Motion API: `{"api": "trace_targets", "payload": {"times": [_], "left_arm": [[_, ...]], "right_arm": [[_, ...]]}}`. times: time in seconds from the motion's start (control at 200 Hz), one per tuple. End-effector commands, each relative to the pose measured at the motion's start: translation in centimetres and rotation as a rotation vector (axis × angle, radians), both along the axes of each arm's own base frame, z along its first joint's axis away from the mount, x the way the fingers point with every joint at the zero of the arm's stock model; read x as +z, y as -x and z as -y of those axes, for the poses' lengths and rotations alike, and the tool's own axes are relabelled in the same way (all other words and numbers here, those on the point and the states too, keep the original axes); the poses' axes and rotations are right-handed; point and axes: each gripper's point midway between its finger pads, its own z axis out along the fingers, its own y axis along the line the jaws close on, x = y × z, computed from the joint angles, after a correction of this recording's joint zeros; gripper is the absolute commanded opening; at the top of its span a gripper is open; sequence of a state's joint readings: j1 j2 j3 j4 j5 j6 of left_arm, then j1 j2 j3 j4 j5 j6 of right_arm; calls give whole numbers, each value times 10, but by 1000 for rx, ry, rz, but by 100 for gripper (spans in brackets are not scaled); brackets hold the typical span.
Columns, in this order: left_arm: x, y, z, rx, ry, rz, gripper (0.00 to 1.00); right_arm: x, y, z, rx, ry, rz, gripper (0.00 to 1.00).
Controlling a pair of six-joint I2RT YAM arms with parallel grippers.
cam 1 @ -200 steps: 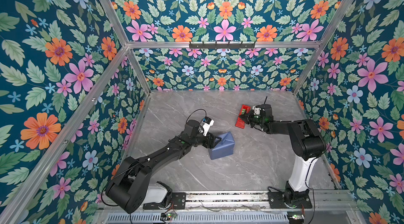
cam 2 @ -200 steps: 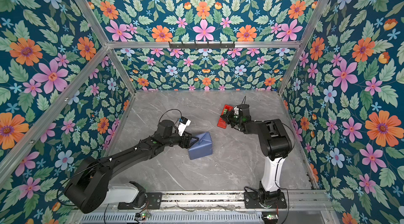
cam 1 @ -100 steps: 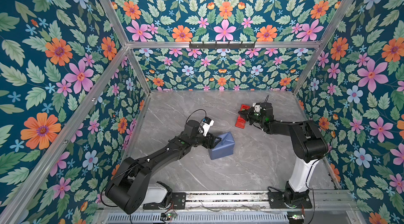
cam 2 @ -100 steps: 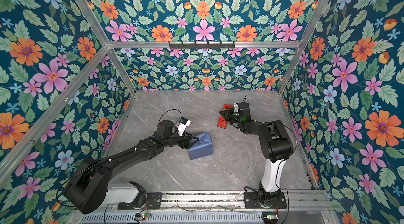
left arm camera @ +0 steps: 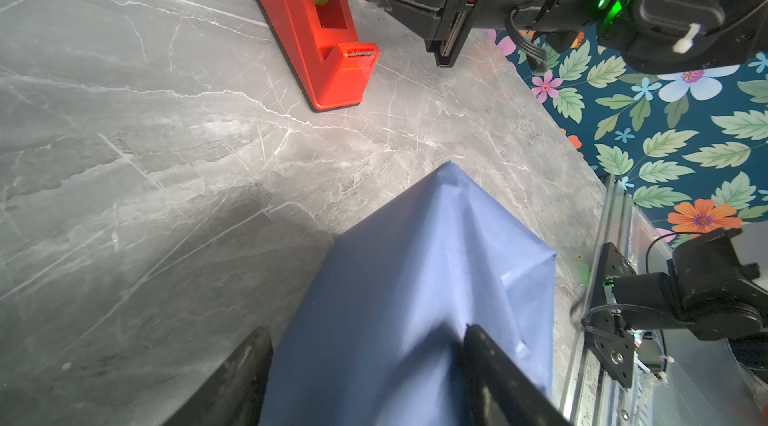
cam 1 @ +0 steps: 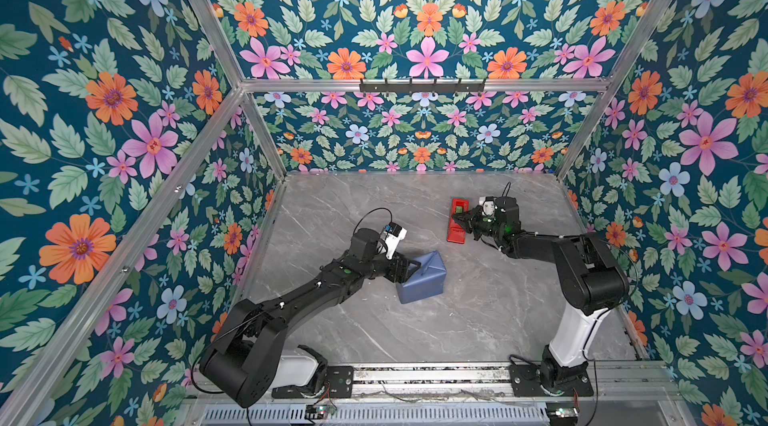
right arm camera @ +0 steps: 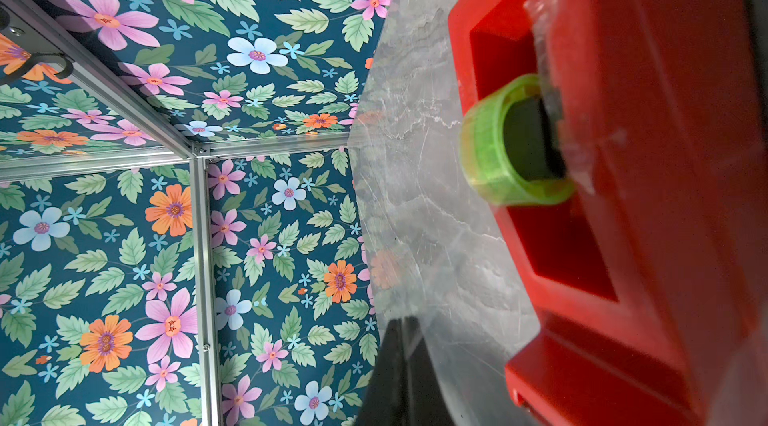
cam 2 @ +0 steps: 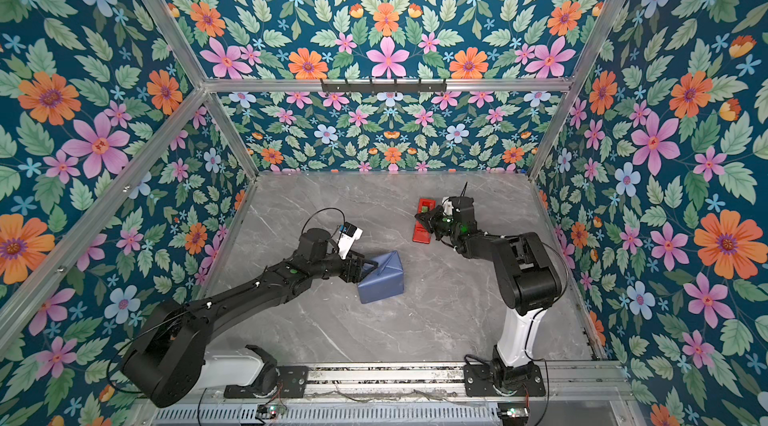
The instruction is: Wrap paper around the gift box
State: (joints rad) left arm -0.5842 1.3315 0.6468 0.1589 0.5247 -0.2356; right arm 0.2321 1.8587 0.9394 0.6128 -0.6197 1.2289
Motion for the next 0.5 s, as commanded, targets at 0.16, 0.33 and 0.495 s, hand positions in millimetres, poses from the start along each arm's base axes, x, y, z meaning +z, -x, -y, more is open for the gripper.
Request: {"api": "trace_targets", "payload": {"times": [0.16,0.33,0.495], "left_arm": [[-23,12,-11,-1,-85,-73,74],[-24,12,-11,-1,-86,-72,74],[-23,12,-12,1,-86,-69,74]], "right_arm": [[30,9,-3,38,-7,70,0],[33,13,-2,43,8,70,0],[27,20,-1,43,7,57,0]]}}
